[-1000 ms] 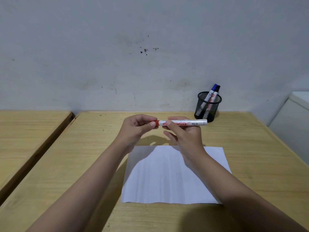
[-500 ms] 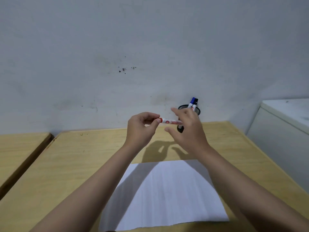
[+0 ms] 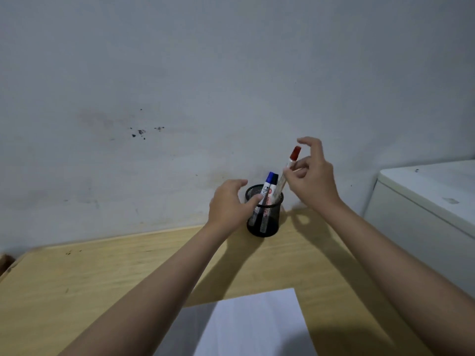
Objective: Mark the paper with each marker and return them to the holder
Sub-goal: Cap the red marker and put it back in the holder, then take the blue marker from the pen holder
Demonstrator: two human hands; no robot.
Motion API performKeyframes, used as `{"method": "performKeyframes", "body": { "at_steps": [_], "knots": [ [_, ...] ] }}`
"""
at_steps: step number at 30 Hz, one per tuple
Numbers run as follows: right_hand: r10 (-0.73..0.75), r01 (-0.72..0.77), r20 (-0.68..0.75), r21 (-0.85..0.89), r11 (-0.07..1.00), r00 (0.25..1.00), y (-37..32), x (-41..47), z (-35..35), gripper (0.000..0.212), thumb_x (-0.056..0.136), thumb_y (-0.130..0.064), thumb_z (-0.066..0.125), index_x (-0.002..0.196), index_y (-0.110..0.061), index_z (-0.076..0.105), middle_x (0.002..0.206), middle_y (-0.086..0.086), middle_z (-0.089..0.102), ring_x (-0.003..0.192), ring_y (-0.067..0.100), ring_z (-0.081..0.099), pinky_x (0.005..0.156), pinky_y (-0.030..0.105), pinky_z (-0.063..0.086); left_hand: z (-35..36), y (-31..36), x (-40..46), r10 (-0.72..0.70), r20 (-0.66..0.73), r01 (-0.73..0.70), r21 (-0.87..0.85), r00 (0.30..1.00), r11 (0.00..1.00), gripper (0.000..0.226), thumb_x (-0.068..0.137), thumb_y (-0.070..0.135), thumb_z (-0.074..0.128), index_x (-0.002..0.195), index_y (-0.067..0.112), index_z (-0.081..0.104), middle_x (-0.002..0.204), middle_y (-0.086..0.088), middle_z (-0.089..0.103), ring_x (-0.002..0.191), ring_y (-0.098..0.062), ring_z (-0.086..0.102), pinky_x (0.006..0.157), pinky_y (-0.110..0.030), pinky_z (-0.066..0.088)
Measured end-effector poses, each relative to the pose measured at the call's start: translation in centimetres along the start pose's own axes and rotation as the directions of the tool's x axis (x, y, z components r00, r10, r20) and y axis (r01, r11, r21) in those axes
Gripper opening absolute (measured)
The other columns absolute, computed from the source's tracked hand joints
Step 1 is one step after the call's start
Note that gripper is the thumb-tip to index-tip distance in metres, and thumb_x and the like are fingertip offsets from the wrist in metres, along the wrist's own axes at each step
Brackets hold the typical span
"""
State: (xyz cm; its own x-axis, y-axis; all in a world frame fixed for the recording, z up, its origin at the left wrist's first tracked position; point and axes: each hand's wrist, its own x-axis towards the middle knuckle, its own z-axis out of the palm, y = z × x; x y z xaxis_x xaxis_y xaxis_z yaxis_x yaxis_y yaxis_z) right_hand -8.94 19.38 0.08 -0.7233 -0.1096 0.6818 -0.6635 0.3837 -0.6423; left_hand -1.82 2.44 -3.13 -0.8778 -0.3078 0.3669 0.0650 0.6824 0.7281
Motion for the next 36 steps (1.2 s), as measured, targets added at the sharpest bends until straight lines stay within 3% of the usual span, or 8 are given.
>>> {"method": "performKeyframes", "body": {
  "at_steps": [4,10,13,18,25,27,30,36],
  "knots": [
    [0.155,-0.145,0.095,-0.108,0.984,0.983,2.5,-0.5,1.6,0.038,0.075,-0.010,0.070,0.105,-0.025,0.052,0.065,-0.006,0.063,0.059,0.005,0.063,0.053,0.020,0.047,2.0,-0.8,0.3,0.036,0.026,-0.039,0.105,0.999,0.994,0.046,0.077,0.045,0.066,0.111,0.013,0.063,0.115,-0.009,0.066,0.111,-0.028,0.057,0.093,-0.044,0.046],
    [0.216,-0.142,0.188,-0.344,0.928,0.958,3.5,-0.2,3.5,0.034,0.076,-0.022,0.071,0.108,-0.015,0.062,0.110,0.010,0.054,0.097,0.026,0.058,0.079,0.041,0.053,2.5,-2.0,0.6,-0.003,0.006,0.003,0.039,1.000,0.999,0.050,0.075,0.048,0.068,0.116,0.020,0.064,0.117,-0.004,0.066,0.111,-0.022,0.057,0.093,-0.041,0.048],
    [0.169,-0.099,0.138,-0.410,0.907,0.976,3.1,0.6,4.4,0.036,0.079,-0.029,0.070,0.112,-0.014,0.065,0.111,0.011,0.051,0.109,0.031,0.050,0.088,0.044,0.044,2.6,-2.1,0.8,-0.013,0.005,0.013,0.022,1.000,1.000,0.052,0.073,0.048,0.069,0.116,0.020,0.063,0.118,-0.004,0.065,0.112,-0.022,0.057,0.092,-0.041,0.048],
    [0.096,-0.018,0.120,-0.530,0.848,0.988,2.5,0.8,5.7,0.026,0.082,-0.032,0.068,0.101,-0.015,0.071,0.107,0.010,0.055,0.104,0.032,0.048,0.085,0.041,0.035,2.6,-2.1,0.6,-0.008,0.007,0.008,0.012,1.000,1.000,0.050,0.074,0.048,0.069,0.115,0.020,0.064,0.116,-0.003,0.066,0.110,-0.022,0.058,0.090,-0.041,0.049],
    [0.004,0.014,0.217,-0.081,0.997,0.976,-0.2,0.1,4.7,0.008,0.077,-0.008,0.074,0.083,-0.010,0.070,0.074,0.003,0.066,0.068,0.015,0.059,0.066,0.026,0.045,2.5,-1.7,-0.6,-0.006,0.037,0.004,0.065,0.999,0.998,0.054,0.081,0.047,0.061,0.127,0.020,0.052,0.119,-0.009,0.054,0.115,-0.024,0.049,0.095,-0.044,0.044],
    [-0.075,0.079,0.116,-0.031,0.996,0.990,-1.2,-0.2,3.9,0.011,0.078,-0.003,0.073,0.088,-0.007,0.073,0.077,0.002,0.065,0.066,0.014,0.061,0.063,0.017,0.047,2.1,-1.3,-1.7,-0.024,-0.025,0.023,-0.051,0.999,0.998,0.050,0.082,0.041,0.062,0.125,0.017,0.052,0.118,-0.006,0.052,0.110,-0.020,0.053,0.091,-0.036,0.045],
    [-0.142,0.148,-0.075,0.079,0.986,0.987,-3.0,-1.6,2.2,0.011,0.079,-0.001,0.073,0.087,-0.008,0.074,0.080,0.001,0.065,0.068,0.013,0.065,0.063,0.014,0.052,0.6,-0.1,-3.5,0.008,-0.126,-0.042,-0.271,0.992,0.962,0.016,0.086,0.027,0.061,0.102,0.028,0.059,0.099,0.003,0.062,0.087,-0.010,0.063,0.074,-0.024,0.045],
    [-0.037,0.094,-0.150,0.390,0.916,0.988,-6.9,-8.3,0.6,0.021,0.077,0.007,0.073,0.082,-0.013,0.070,0.085,0.001,0.065,0.079,0.007,0.067,0.069,0.017,0.056,-2.8,2.7,-6.9,-0.040,-0.095,-0.038,-0.694,0.995,0.719,0.021,0.094,0.015,0.050,0.109,0.027,0.059,0.100,-0.004,0.068,0.082,-0.014,0.073,0.072,-0.018,0.054]
  ]
}}
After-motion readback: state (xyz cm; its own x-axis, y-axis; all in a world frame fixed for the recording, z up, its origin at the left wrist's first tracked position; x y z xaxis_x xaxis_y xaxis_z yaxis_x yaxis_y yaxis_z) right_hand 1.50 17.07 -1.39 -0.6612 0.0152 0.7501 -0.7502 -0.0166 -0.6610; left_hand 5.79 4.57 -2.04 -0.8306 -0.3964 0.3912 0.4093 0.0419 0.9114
